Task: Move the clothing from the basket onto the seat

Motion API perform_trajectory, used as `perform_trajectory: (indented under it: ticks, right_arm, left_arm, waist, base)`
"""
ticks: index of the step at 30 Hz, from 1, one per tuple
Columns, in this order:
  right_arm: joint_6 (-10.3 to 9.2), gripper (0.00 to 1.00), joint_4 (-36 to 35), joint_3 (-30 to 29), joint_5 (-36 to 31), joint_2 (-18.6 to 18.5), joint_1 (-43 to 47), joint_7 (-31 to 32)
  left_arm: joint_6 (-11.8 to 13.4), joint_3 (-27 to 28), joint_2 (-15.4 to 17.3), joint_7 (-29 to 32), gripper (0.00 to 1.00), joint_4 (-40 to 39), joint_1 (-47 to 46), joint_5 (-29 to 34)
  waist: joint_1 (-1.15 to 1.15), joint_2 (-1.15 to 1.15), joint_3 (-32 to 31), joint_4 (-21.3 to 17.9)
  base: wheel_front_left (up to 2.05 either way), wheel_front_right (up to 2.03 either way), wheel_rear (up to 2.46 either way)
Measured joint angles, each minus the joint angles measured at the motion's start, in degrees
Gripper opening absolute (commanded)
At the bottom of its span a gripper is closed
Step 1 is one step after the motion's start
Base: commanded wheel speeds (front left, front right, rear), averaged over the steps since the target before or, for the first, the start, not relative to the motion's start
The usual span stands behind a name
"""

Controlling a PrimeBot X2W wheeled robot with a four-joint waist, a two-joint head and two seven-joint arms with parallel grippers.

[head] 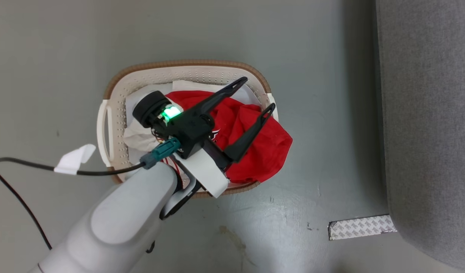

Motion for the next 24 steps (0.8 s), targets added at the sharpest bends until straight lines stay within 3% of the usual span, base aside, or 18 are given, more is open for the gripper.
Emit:
perform_trajectory:
  ticks: [11, 17, 24]
  right_arm:
    - [0.01, 1.00, -0.3, 4.9, -2.7, 2.1, 1.7, 2.8]
    - [0.00, 1.00, -1.0, 6.3, -3.7, 0.6, 4.1, 5.3]
    - [0.00, 1.00, -7.0, 7.1, -1.9, -0.2, 8.2, 4.5]
  left_arm:
    - [0.1, 0.1, -1.3, -1.3, 1.00, 3.0, 2.6, -1.3]
    - [0.5, 0.9, -1.9, -1.7, 1.00, 3.6, 5.5, -2.3]
    - [0.9, 2.8, -2.6, -2.0, 1.00, 3.9, 9.8, -3.7]
  waist:
    - [-0.01, 0.00, -5.9, -0.8]
    - [-0.02, 0.00, -11.6, -1.0]
    - [-0.02, 0.00, -19.3, -0.9]
  base:
    - [0.00, 0.00, 0.00]
    - [0.00, 0.00, 0.00]
    - [0.00, 0.00, 0.00]
